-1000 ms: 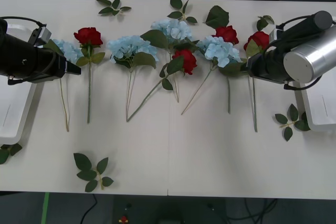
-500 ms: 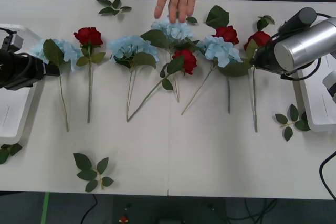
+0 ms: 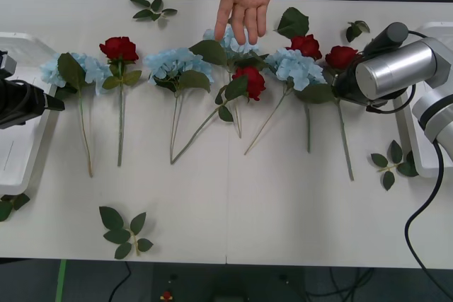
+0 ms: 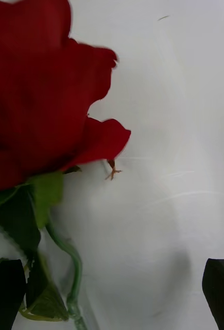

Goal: Place the red flowers into the right box and the blue flowers into the left box. If a person shows an open palm, hand one flower to the person first, then continue sorting.

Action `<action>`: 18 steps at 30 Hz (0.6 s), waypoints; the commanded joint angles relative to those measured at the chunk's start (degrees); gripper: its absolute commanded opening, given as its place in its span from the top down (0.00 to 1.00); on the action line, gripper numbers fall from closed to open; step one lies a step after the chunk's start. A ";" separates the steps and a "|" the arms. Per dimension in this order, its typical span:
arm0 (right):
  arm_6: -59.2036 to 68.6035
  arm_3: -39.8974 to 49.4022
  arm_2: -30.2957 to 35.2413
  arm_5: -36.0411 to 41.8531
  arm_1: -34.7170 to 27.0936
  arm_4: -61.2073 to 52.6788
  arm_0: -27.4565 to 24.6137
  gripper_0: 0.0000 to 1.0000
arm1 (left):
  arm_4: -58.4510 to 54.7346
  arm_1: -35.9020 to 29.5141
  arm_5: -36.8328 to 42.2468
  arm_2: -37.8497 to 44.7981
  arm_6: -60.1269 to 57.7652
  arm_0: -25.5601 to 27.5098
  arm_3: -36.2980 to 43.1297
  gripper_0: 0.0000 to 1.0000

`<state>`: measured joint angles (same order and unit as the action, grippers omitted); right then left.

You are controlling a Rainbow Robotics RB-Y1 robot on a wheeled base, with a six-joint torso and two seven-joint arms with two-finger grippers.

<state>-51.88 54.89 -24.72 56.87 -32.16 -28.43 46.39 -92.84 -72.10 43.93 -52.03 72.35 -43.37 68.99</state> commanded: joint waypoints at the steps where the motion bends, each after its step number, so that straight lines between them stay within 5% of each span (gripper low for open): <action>1: -1.82 0.31 -0.33 -1.14 2.01 -0.75 3.00 0.00 | 0.29 -2.08 -0.78 -0.53 -2.12 -3.04 -0.52 0.00; 15: -1.64 -3.47 -5.60 -7.56 2.19 -1.37 3.27 0.00 | -0.15 -1.99 -0.78 -0.53 -1.77 -3.12 -0.26 0.00; 18: -1.64 -3.56 -5.60 -7.56 2.19 -1.54 3.27 0.34 | -0.15 -1.99 -0.78 -0.53 -1.77 -3.12 -0.26 0.00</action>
<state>-51.97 51.49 -29.61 49.75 -30.75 -29.57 47.09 -92.86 -72.10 43.85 -52.84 72.35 -44.07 68.94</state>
